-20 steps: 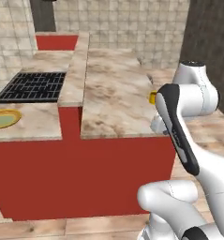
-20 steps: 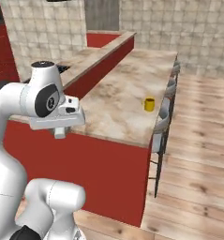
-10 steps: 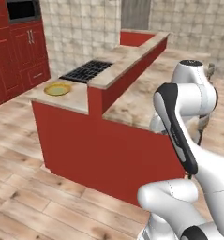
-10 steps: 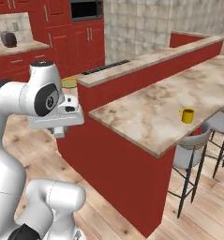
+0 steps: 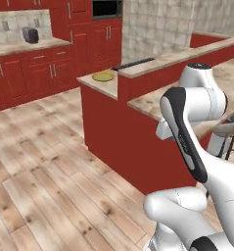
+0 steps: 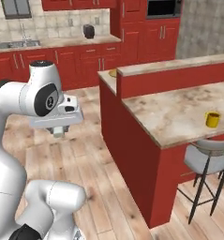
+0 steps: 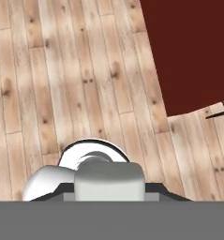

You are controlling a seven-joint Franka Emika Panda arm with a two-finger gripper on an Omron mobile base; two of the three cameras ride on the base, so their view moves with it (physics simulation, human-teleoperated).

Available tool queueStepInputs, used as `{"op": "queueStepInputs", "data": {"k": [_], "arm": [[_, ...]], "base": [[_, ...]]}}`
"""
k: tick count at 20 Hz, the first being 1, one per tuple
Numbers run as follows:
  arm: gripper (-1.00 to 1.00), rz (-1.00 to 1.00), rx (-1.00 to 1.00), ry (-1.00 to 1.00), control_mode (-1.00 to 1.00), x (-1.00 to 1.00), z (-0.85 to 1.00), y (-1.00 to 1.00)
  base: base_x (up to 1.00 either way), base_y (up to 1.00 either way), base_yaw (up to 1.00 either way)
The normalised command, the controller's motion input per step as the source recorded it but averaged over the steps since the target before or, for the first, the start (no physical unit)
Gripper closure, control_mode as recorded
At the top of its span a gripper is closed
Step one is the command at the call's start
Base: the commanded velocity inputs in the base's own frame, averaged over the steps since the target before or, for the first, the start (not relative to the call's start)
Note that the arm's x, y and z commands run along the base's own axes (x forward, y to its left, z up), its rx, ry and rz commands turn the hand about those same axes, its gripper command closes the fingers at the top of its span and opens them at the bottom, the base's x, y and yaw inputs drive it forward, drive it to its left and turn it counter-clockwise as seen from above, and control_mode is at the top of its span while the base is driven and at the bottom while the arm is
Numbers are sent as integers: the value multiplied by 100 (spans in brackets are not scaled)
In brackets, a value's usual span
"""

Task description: Pick up the marshmallow and place it in the cup of hot chocolate on the dining counter.

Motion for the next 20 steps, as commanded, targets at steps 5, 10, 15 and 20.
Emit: {"op": "queueStepInputs", "data": {"k": [5,10,15,20], "arm": [[100,0,0,0,100,0,0,0],[100,0,0,0,100,0,0,0],[100,0,0,0,100,0,0,0],[100,0,0,0,100,0,0,0]], "base": [[-70,-100,58],[-62,-100,45],[-50,-100,41],[-3,-100,36]]}}
